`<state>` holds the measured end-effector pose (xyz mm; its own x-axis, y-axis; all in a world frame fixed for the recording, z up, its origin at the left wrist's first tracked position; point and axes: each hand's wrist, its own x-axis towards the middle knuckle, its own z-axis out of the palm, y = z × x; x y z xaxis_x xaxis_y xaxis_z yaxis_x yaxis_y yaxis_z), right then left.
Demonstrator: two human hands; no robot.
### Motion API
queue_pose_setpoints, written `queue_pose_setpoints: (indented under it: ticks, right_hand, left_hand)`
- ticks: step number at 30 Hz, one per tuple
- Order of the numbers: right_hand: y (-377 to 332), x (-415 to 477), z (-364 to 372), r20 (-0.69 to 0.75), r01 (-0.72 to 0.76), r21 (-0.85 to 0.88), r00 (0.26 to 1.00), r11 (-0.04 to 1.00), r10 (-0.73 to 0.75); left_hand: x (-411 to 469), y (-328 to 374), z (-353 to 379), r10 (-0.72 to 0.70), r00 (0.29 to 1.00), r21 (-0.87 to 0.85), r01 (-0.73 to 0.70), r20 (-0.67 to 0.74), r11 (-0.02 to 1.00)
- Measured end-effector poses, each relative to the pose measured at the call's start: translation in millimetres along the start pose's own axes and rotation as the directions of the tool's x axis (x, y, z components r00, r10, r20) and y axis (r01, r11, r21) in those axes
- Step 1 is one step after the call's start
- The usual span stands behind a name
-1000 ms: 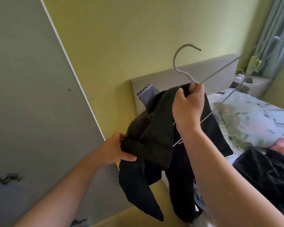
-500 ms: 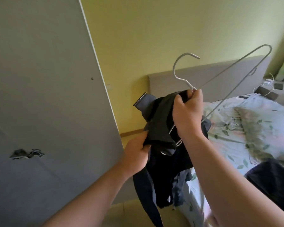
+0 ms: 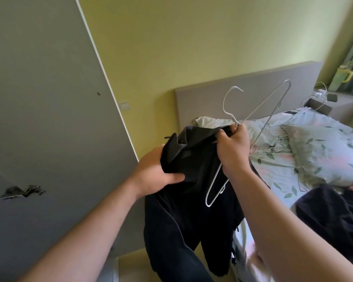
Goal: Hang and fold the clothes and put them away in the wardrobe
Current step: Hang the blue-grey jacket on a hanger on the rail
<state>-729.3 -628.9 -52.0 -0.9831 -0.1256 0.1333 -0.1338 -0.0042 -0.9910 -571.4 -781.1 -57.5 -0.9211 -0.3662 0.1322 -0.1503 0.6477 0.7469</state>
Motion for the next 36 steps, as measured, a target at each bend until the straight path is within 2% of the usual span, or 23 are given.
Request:
queue_pose_setpoints:
  ticks: [1,3,5,8,9,10,12,14,17,19,21,26,28,31,34,36]
  right_hand:
    - [2,0,-2,0.011,-0.003,-0.003,1.000,1.000,0.003]
    - [7,-1,-5,0.030,-0.005,-0.001,1.000,1.000,0.005]
    - [12,-4,-8,0.041,-0.004,0.011,0.999,1.000,0.003]
    - [21,-8,-11,0.073,-0.014,0.007,0.997,1.000,0.014]
    - [24,-8,-13,0.102,-0.032,0.014,0.994,0.999,0.031]
    - [26,-9,-14,0.146,-0.061,0.024,0.988,0.998,0.057]
    - [30,-9,-16,0.249,-0.122,0.021,0.962,0.992,0.113]
    - [33,-12,-19,0.343,-0.161,0.003,0.927,0.987,0.150]
    - [33,-22,-23,0.429,-0.159,-0.131,0.881,0.979,0.200]
    - [35,-28,-25,0.467,-0.146,-0.266,0.845,0.953,0.259]
    - [43,-33,-30,0.520,-0.160,-0.297,0.800,0.942,0.300]
    - [75,-37,-52,0.642,-0.397,-0.130,0.664,0.909,0.382]
    - [83,-36,-59,0.658,-0.460,-0.084,0.641,0.884,0.395]
    - [87,-34,-64,0.664,-0.475,-0.069,0.635,0.877,0.395]
    - [88,-35,-65,0.718,-0.490,-0.088,0.572,0.867,0.396]
    - [87,-38,-62,0.720,-0.490,-0.158,0.537,0.857,0.440]
  left_hand:
    - [1,5,2,-0.020,0.998,-0.013,0.020,-0.053,1.000]
    - [4,14,1,-0.139,0.982,-0.155,0.118,-0.131,0.981]
    - [6,21,-2,-0.269,0.960,-0.175,0.253,-0.077,0.952]
    - [2,28,-6,-0.393,0.919,-0.027,0.393,0.028,0.919]
    - [0,28,-4,-0.411,0.910,-0.037,0.414,0.059,0.910]
    - [-2,27,-2,-0.419,0.902,-0.107,0.430,0.109,0.897]
    - [-6,25,1,-0.416,0.887,-0.358,0.462,0.203,0.811]
    - [-3,18,2,-0.449,0.873,-0.534,0.476,0.190,0.699]
    - [2,5,8,-0.561,0.820,-0.654,0.485,0.109,0.581]
    - [4,-5,15,-0.610,0.790,-0.656,0.495,0.067,0.569]
    - [5,-15,21,-0.651,0.759,-0.653,0.503,0.020,0.566]
    - [14,-36,15,-0.719,0.690,-0.666,0.495,-0.090,0.559]
    - [16,-45,7,-0.747,0.648,-0.666,0.493,-0.147,0.559]
    - [16,-63,-6,-0.783,0.583,-0.638,0.523,-0.215,0.565]
    - [12,-74,-18,-0.792,0.565,-0.603,0.557,-0.229,0.572]
    - [7,-77,-25,-0.777,0.590,-0.565,0.572,-0.220,0.595]
